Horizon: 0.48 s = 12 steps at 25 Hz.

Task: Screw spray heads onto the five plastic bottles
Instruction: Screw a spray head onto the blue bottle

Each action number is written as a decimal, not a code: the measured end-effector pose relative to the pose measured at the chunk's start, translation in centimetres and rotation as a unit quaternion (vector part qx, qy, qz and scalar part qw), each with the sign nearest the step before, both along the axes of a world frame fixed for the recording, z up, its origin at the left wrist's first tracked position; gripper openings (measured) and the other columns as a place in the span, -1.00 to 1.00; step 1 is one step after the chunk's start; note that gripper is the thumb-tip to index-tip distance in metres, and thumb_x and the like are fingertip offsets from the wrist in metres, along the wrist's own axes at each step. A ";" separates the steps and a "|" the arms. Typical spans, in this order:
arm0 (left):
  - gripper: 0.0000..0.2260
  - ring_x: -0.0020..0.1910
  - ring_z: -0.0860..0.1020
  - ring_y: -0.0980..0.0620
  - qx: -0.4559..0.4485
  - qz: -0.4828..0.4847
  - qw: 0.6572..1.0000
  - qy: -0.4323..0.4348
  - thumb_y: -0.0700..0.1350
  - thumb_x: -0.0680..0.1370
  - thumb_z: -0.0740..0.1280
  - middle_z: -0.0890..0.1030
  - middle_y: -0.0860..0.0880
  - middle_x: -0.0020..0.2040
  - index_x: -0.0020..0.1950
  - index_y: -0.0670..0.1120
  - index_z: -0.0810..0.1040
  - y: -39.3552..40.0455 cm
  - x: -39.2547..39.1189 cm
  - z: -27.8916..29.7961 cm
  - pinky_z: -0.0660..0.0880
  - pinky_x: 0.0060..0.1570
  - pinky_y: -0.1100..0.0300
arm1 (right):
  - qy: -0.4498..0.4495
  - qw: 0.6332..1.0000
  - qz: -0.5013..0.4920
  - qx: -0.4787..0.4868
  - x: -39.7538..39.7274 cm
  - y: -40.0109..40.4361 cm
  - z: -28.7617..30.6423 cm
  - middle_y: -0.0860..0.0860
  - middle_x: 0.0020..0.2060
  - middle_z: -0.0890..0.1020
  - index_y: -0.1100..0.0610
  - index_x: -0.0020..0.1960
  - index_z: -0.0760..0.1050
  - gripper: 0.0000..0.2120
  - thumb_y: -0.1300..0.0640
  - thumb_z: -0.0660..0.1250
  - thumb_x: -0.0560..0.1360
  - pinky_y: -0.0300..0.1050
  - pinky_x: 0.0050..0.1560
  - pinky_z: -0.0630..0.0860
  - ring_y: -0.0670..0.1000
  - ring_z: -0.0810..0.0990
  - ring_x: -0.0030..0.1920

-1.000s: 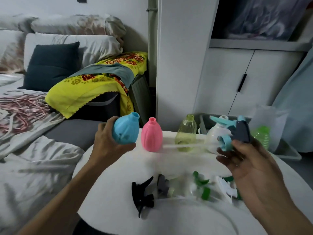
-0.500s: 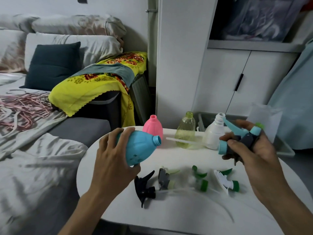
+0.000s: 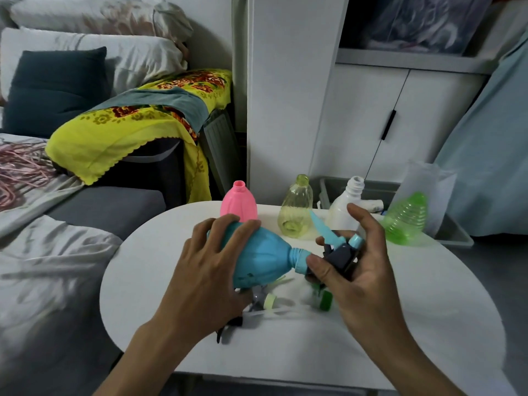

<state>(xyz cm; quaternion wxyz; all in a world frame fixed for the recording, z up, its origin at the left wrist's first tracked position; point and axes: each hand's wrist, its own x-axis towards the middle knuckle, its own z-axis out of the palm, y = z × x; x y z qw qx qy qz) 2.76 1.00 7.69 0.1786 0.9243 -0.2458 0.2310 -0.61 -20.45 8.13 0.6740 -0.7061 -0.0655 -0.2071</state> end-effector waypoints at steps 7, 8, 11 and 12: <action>-0.22 0.24 0.39 -0.13 -0.021 -0.032 0.999 0.009 0.10 0.21 0.45 0.47 -0.04 0.31 0.42 0.03 0.38 -0.1 -0.5 0.5 0.47 0.12 0.00 | -0.059 0.997 -0.037 0.039 0.1 0.1 0.4 -0.08 0.22 0.52 -0.22 0.27 0.36 -0.28 0.24 0.61 0.28 -0.11 -0.20 0.66 0.00 0.72 -0.03; -0.21 0.22 0.38 -0.07 -0.035 -0.040 0.998 0.024 0.10 0.20 0.46 0.46 0.02 0.30 0.42 0.06 0.37 -0.1 -0.6 0.6 0.46 0.10 0.06 | -0.090 0.994 -0.060 0.021 0.0 0.2 0.5 -0.13 0.23 0.51 -0.19 0.22 0.38 -0.34 0.26 0.59 0.31 -0.17 -0.21 0.65 -0.05 0.70 0.01; -0.16 0.18 0.36 0.06 -0.081 -0.073 0.990 0.087 0.13 0.16 0.53 0.38 0.25 0.23 0.40 0.21 0.29 0.2 -0.7 0.6 0.43 0.05 0.21 | -0.190 0.958 -0.115 -0.179 -0.1 0.0 1.1 -0.04 0.35 0.46 0.01 0.15 0.52 -0.67 0.18 0.50 0.44 -0.20 -0.08 0.64 -0.02 0.63 0.16; -0.15 0.17 0.37 0.09 -0.097 -0.082 0.986 0.107 0.15 0.16 0.54 0.37 0.31 0.21 0.39 0.25 0.27 0.4 -0.5 0.6 0.42 0.03 0.25 | -0.218 0.935 -0.119 -0.255 -0.2 -0.1 1.0 0.02 0.41 0.42 0.11 0.19 0.55 -0.70 0.16 0.46 0.47 -0.22 0.03 0.61 0.01 0.58 0.24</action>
